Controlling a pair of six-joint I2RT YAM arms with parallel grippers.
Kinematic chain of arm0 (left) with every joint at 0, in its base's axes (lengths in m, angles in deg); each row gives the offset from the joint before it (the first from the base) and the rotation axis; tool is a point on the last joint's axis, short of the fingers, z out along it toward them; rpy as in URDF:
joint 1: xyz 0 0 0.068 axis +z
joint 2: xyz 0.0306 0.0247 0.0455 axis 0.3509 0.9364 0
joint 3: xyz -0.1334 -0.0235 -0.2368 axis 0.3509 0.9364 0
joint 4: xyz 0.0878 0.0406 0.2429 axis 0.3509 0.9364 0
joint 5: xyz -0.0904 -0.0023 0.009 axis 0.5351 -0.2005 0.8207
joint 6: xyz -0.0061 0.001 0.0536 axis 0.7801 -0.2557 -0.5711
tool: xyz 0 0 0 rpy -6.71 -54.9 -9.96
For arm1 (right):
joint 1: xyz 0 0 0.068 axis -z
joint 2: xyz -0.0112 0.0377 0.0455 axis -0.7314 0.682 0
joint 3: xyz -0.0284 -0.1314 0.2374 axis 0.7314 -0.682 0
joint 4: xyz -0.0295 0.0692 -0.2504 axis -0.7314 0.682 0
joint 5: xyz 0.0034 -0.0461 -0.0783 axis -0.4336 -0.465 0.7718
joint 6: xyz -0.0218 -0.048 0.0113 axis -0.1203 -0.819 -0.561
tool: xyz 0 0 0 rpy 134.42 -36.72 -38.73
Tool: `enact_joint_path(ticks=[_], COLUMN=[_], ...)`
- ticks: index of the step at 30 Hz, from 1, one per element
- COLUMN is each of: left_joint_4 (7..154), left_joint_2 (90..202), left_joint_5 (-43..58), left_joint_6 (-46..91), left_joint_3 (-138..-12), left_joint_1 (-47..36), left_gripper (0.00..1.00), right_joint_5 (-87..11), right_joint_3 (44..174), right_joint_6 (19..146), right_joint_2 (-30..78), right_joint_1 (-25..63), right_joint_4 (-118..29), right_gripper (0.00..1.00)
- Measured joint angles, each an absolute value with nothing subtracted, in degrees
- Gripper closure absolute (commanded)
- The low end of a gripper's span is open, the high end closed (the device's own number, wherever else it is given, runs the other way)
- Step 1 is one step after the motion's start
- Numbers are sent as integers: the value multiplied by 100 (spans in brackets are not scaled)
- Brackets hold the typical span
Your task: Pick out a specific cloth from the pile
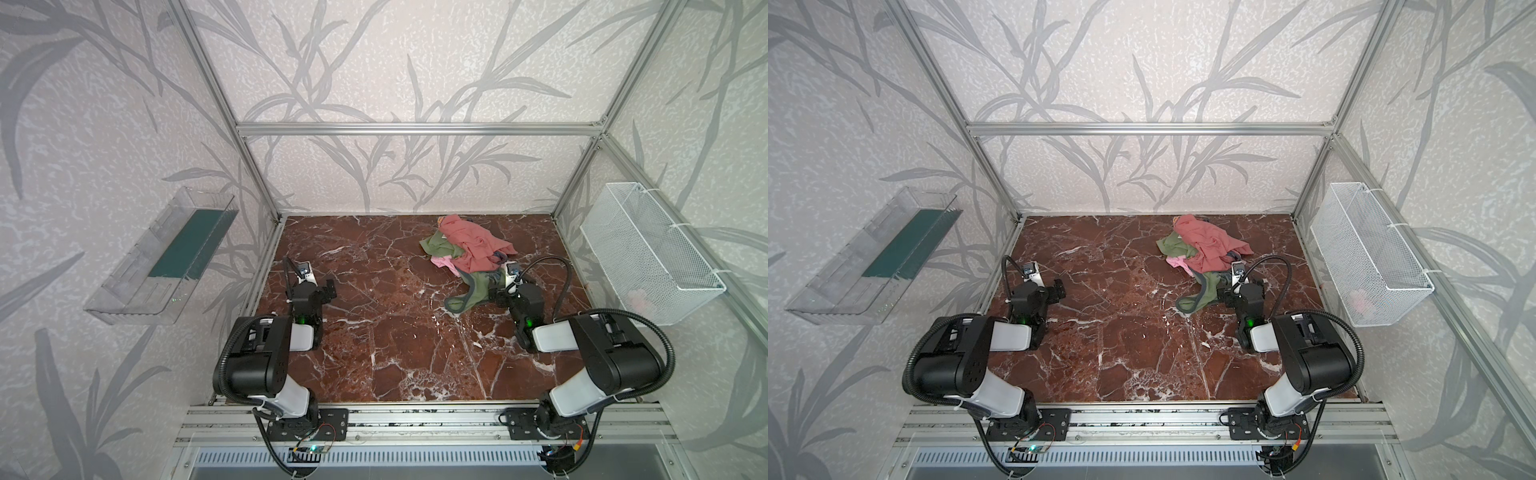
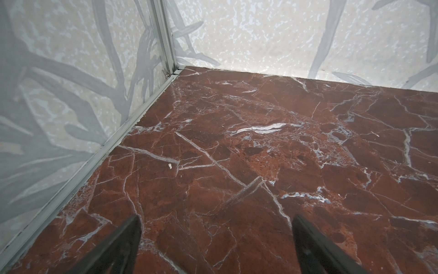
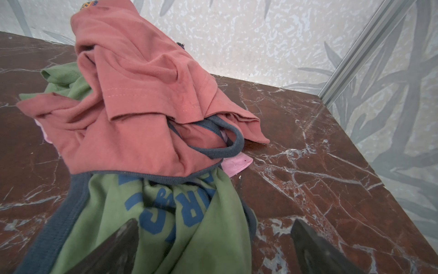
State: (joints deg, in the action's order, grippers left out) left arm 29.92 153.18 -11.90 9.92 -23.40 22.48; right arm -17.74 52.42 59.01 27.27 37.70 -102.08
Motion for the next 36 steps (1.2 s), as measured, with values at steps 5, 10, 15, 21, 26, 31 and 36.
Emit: enact_joint_path(ticks=[5,10,15,21,26,31,36], left_joint_4=[3518,4834,5944,7208,7656,7866,7861], left_joint_2=[15042,13766,13165,13270,13429,13561,13565], left_joint_5=[-1256,-1376,-1350,-1050,-700,-475,-362], left_joint_6=[955,1143,1630,2166,2450,2559,2588], left_joint_3=[-2407,-2897,-3607,-4160,-4171,-4217,-4235], left_joint_1=[2226,2158,2029,1745,1611,1603,1598], left_gripper=[42,48,50,50,50,50,50], right_joint_5=[-1632,-1499,-1346,-1348,-1527,-1665,-1632], right_joint_3=[5274,6225,7574,8736,9440,10194,11064], right_joint_6=[5920,6209,6353,6467,6650,6814,6921], right_joint_2=[2030,544,170,1116,2255,3234,4168], right_joint_1=[3726,3556,2638,1464,1071,970,948], right_joint_4=[-9408,-7414,-5856,-4223,-3320,-2789,-2402], right_gripper=[16,25,31,38,50,56,65])
